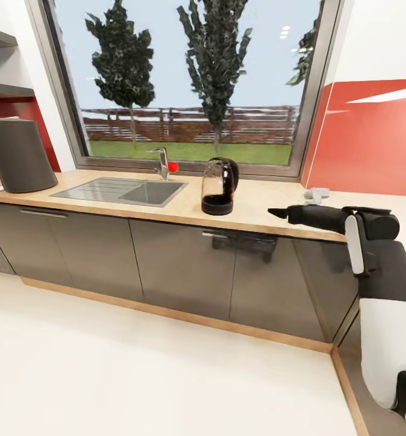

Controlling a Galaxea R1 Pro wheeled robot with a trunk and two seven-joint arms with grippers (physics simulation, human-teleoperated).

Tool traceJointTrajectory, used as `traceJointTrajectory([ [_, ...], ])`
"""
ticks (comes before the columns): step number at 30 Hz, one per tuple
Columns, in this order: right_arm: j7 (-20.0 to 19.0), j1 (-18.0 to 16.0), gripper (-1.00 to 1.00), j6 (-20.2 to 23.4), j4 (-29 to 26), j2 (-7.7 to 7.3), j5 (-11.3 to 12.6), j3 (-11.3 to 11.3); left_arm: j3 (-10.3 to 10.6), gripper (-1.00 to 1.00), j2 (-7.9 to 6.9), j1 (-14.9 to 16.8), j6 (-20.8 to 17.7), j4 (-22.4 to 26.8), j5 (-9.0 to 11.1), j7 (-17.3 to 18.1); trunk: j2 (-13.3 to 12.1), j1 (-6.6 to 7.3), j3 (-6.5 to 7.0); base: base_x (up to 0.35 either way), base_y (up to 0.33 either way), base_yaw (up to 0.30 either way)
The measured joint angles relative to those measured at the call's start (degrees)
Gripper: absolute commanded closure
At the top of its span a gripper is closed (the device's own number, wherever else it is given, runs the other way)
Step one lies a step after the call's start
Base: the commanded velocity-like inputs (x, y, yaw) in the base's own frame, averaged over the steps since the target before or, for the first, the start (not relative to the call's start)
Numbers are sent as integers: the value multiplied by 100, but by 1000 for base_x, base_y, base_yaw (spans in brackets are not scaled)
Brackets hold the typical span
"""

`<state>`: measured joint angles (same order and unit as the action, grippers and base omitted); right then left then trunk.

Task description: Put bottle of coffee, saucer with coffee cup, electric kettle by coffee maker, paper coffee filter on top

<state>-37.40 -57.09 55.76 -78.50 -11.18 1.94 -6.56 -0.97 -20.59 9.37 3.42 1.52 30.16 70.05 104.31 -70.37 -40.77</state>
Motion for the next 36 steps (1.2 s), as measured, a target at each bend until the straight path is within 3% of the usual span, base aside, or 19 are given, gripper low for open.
traceJointTrajectory([
  [2,652,-140,-100,32,111,0,7,-4,-1,-100,14,0,0,0,2,-1,0,0,0,19,-22,0],
  [3,667,-142,-100,35,113,1,18,-3,-2,-100,15,0,0,0,2,-1,0,0,0,79,-77,0],
  [5,1409,-240,-100,27,227,51,27,5,-5,-100,25,0,1,2,3,-3,0,2,0,170,-152,0],
  [8,1703,-272,-100,6,279,221,48,10,-7,-100,29,0,1,2,3,-4,0,2,0,222,-195,0],
  [10,1742,-274,-100,-81,291,262,45,9,-8,-100,29,-1,1,2,3,-4,0,2,0,192,-168,0],
  [11,1799,-272,-100,-423,379,334,41,12,-7,-100,30,0,1,1,4,-3,0,1,0,86,-68,0],
  [13,1812,-265,-100,-568,628,362,39,19,-8,-100,30,0,1,0,4,-2,0,2,0,194,-28,0],
  [19,1812,-256,-100,-621,772,478,58,27,-8,-100,29,0,1,0,4,-1,0,2,0,213,21,0],
  [36,1812,-237,-100,-623,812,538,54,38,-8,-100,30,0,1,0,4,-2,0,2,0,171,37,0],
])
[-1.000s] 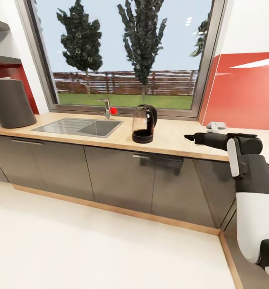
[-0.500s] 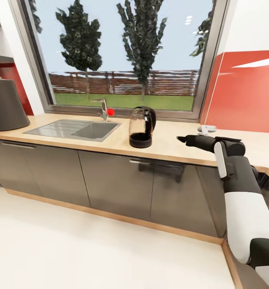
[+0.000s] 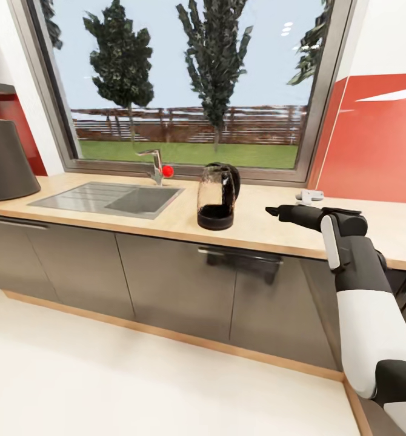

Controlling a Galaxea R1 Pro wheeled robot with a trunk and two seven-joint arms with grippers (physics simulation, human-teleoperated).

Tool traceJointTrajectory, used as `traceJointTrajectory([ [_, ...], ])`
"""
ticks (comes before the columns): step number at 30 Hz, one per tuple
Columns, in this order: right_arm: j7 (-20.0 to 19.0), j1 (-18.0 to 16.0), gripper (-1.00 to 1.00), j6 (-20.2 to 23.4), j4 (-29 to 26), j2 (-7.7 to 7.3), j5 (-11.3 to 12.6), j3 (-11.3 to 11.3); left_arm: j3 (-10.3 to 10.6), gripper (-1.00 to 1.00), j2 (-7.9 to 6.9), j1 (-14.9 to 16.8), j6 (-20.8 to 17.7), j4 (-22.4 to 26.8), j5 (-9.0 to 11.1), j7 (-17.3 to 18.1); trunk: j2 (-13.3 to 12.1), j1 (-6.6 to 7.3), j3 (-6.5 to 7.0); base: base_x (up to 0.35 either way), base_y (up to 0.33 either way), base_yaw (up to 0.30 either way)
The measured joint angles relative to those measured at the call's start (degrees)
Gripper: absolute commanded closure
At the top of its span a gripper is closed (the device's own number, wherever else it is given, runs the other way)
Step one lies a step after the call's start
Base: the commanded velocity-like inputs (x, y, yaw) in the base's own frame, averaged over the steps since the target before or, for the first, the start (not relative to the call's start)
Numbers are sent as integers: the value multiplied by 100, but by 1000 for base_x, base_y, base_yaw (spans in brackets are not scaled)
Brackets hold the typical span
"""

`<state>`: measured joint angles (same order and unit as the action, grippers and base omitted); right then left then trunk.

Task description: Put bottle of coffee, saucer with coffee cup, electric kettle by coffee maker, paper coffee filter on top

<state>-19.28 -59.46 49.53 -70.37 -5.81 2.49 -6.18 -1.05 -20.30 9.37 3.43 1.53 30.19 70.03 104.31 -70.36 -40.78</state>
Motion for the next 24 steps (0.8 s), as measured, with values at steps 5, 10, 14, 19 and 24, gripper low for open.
traceJointTrajectory([
  [5,0,0,-100,2,0,0,0,0,0,-100,0,0,0,0,0,0,0,-1,0,141,-17,0],
  [10,0,16,-100,2,0,0,4,0,0,-100,0,0,0,0,0,0,0,-1,0,128,-1,0],
  [14,0,17,-100,1,0,0,5,3,0,-100,0,0,0,0,0,0,0,-1,0,97,0,0],
  [19,-5,18,-100,0,-4,5,12,17,0,-100,0,0,0,0,0,0,0,-1,0,143,0,0],
  [24,-9,18,-100,0,-3,8,15,17,-4,-100,-2,0,0,-4,0,0,0,-1,0,115,0,0],
])
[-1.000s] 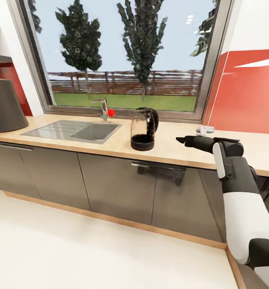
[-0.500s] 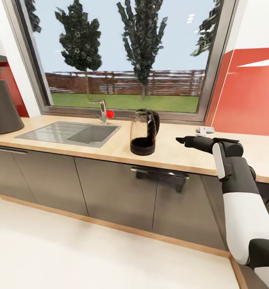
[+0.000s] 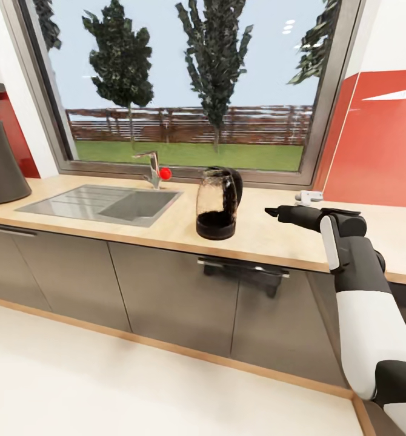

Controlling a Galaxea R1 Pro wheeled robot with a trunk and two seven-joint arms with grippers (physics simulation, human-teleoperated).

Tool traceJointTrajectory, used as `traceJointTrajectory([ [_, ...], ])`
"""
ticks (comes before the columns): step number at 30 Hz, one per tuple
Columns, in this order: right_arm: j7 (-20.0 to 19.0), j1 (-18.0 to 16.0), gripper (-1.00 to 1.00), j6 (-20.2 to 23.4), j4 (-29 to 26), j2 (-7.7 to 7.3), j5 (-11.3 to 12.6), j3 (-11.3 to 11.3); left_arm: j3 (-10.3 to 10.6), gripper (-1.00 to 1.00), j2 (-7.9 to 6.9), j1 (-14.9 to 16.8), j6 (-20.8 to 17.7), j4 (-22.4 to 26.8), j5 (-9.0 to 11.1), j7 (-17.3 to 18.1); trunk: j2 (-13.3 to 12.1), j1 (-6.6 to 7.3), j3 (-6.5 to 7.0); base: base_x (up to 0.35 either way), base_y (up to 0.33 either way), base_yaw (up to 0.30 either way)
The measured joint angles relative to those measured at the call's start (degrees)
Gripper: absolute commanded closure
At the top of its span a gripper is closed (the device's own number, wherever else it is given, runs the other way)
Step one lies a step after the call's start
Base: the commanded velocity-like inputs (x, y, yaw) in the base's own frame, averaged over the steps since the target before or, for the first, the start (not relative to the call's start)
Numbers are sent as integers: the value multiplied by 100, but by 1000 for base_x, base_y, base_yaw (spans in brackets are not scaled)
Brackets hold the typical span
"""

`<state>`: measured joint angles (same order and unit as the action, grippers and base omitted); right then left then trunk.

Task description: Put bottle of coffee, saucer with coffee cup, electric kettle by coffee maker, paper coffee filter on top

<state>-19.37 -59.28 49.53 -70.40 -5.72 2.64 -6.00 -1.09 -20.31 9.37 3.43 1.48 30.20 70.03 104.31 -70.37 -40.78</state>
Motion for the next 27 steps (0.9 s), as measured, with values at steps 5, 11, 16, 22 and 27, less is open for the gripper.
traceJointTrajectory([
  [5,-1,0,-100,0,-2,1,1,-1,-8,-100,-22,-90,8,-10,30,2,0,-1,0,28,0,0],
  [11,-17,0,-100,27,3,-3,-3,5,-26,-100,-41,-306,15,-12,251,9,0,-1,0,3,0,0],
  [16,-19,0,-100,26,3,1,1,-5,-55,-100,-49,-511,23,-13,277,17,0,-1,0,2,0,0],
  [22,-19,0,-100,27,-4,-7,-6,-30,-60,-100,-39,-577,24,-10,279,18,0,2,0,170,0,0],
  [27,-19,0,-100,26,-5,-7,-1,-28,-63,-100,-35,-579,24,-6,279,18,0,1,0,206,0,0],
])
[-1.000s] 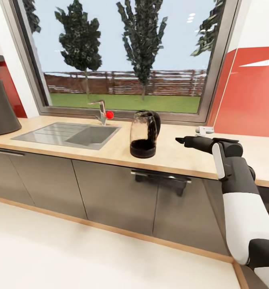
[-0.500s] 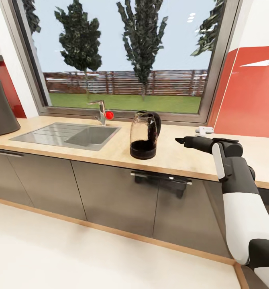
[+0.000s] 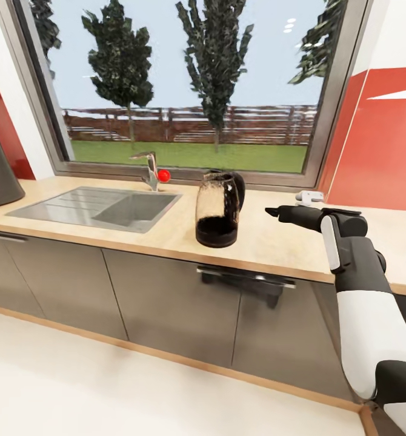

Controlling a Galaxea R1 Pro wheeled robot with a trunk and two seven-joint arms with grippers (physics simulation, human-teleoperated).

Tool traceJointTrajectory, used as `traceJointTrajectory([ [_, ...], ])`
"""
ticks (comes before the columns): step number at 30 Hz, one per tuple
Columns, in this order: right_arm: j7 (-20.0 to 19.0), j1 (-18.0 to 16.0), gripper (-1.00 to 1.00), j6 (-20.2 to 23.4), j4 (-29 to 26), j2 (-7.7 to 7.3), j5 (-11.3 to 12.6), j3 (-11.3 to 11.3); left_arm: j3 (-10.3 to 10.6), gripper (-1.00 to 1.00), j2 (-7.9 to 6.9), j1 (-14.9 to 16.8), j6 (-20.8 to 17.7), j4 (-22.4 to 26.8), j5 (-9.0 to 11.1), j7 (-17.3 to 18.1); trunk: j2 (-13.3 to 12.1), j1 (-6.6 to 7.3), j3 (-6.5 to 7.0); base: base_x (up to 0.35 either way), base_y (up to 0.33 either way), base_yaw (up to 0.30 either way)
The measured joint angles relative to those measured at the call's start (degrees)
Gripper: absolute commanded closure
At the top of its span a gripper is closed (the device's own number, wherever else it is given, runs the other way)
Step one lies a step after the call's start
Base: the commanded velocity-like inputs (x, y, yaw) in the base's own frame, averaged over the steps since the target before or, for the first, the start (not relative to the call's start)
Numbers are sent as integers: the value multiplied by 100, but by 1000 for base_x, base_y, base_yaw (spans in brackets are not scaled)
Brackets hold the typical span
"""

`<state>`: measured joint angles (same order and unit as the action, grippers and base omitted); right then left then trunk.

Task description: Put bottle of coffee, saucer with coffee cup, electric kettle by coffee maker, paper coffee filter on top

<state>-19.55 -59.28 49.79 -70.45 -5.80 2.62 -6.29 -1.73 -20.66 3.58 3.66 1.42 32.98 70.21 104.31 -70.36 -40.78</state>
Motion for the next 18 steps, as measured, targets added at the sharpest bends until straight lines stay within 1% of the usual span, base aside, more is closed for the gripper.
traceJointTrajectory([
  [9,-4,0,-100,-8,0,6,2,2,-4,-100,1,-1,0,1,0,0,0,0,0,179,0,0],
  [18,-19,0,-100,-9,0,6,3,17,-4,-100,9,-1,0,1,1,0,0,-2,0,41,0,0],
])
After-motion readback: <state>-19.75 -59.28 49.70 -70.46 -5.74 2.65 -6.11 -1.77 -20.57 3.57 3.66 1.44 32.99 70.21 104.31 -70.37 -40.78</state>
